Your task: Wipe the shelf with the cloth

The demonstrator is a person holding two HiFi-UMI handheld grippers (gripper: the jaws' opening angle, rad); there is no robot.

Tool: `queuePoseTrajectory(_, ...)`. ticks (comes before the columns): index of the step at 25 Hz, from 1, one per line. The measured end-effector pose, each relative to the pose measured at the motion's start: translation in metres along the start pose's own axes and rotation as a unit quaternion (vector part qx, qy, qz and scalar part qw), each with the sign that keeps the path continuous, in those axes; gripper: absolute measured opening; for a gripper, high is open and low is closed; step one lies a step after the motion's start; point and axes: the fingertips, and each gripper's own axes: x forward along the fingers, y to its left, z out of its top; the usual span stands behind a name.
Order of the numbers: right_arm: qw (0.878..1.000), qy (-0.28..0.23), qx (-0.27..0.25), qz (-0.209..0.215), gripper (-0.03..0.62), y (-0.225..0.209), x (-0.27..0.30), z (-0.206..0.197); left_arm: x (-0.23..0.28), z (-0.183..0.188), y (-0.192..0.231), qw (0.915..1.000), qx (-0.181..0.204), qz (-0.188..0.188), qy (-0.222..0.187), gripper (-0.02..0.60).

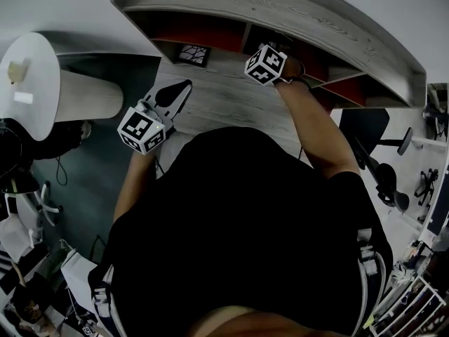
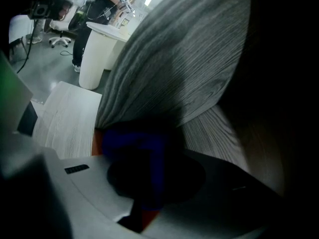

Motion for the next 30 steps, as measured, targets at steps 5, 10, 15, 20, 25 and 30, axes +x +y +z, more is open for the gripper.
queuePoseTrajectory(5, 1.000, -0.002, 0.001, 0.002, 0.031, 0.000, 0.000, 0.000, -0.001, -0.002, -0.002, 1.0000, 0.000, 0.002, 0.001, 0.017)
queuePoseTrajectory(10, 1.000, -0.004, 0.008, 0.010, 0.031, 0.000, 0.000, 0.000, -0.002, -0.003, -0.005, 1.0000, -0.001, 0.000, 0.002, 0.017)
queuePoseTrajectory(15, 1.000, 0.002, 0.005, 0.018, 0.032, 0.001, -0.002, -0.001, -0.003, -0.003, -0.008, 1.0000, 0.001, -0.004, 0.004, 0.017)
queuePoseTrajectory(20, 0.999, -0.005, 0.004, 0.031, 0.043, 0.012, -0.019, -0.002, 0.002, 0.000, -0.012, 0.9999, 0.006, -0.015, 0.006, 0.017)
queuePoseTrajectory(25, 0.997, -0.036, 0.046, 0.041, 0.046, 0.022, -0.049, -0.009, 0.022, 0.004, -0.021, 0.9990, 0.013, -0.042, 0.011, 0.017)
queuePoseTrajectory(30, 0.991, -0.054, 0.110, 0.048, 0.048, 0.022, -0.082, -0.027, 0.046, 0.005, -0.034, 0.9964, 0.021, -0.079, 0.021, 0.017)
